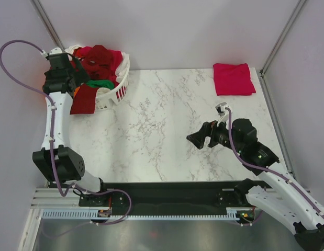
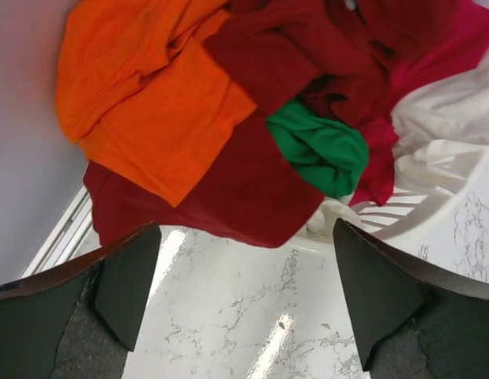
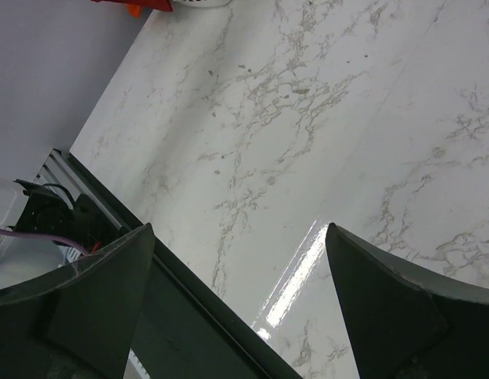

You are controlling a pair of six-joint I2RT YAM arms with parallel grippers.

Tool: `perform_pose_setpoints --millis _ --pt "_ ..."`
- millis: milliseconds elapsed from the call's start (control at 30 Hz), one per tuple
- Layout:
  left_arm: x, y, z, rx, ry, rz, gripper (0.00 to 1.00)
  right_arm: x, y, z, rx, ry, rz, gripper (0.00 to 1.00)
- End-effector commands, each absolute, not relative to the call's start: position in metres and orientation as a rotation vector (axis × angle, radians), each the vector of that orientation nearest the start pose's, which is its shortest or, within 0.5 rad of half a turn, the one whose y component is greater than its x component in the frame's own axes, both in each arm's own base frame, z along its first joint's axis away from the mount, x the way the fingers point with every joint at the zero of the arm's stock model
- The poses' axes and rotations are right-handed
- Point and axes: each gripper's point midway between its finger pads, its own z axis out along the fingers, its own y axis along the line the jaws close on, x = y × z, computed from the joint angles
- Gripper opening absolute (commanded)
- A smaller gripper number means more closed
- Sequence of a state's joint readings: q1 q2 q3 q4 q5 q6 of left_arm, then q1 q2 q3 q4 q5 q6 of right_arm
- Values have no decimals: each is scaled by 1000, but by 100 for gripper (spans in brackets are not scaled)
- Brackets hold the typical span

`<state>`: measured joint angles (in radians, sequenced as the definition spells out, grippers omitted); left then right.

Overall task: Fold and stack the t-shirts
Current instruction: Grab the tshirt from the pile

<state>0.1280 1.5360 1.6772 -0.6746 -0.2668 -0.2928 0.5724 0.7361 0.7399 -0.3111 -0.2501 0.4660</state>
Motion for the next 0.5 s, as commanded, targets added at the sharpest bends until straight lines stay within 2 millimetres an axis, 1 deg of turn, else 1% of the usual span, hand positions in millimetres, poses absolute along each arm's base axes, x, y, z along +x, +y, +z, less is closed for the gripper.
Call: perform_pose_setpoints --millis 0,33,67,100,133,167,300,333,400,433,467 --pt "421 98 306 -712 2001 30 97 198 204 256 -358 1945 920 98" --pt "421 101 302 -738 1998 13 96 197 203 252 -368 1957 907 98" --pt "420 102 291 -747 2018 -18 96 199 200 253 -364 1959 878 98" --pt "419 112 293 -770 1991 -21 95 198 197 247 -360 1982 861 98" --pt "418 114 290 -783 1988 -33 92 197 196 246 -354 1985 862 98" --pt "417 118 284 -799 1993 -41 92 195 197 244 -359 1988 875 98" --pt "422 127 270 -843 1998 -70 90 197 197 238 -353 2011 861 98" --pt "425 130 263 -860 2007 -71 89 198 196 235 -352 2021 850 98" --pt "429 130 258 -859 2018 -80 87 199 195 233 -347 2026 839 98" --pt "431 132 252 -862 2030 -74 86 199 194 232 -344 2028 834 98" --pt "432 133 251 -863 2030 -73 86 199 193 229 -343 2034 829 98"
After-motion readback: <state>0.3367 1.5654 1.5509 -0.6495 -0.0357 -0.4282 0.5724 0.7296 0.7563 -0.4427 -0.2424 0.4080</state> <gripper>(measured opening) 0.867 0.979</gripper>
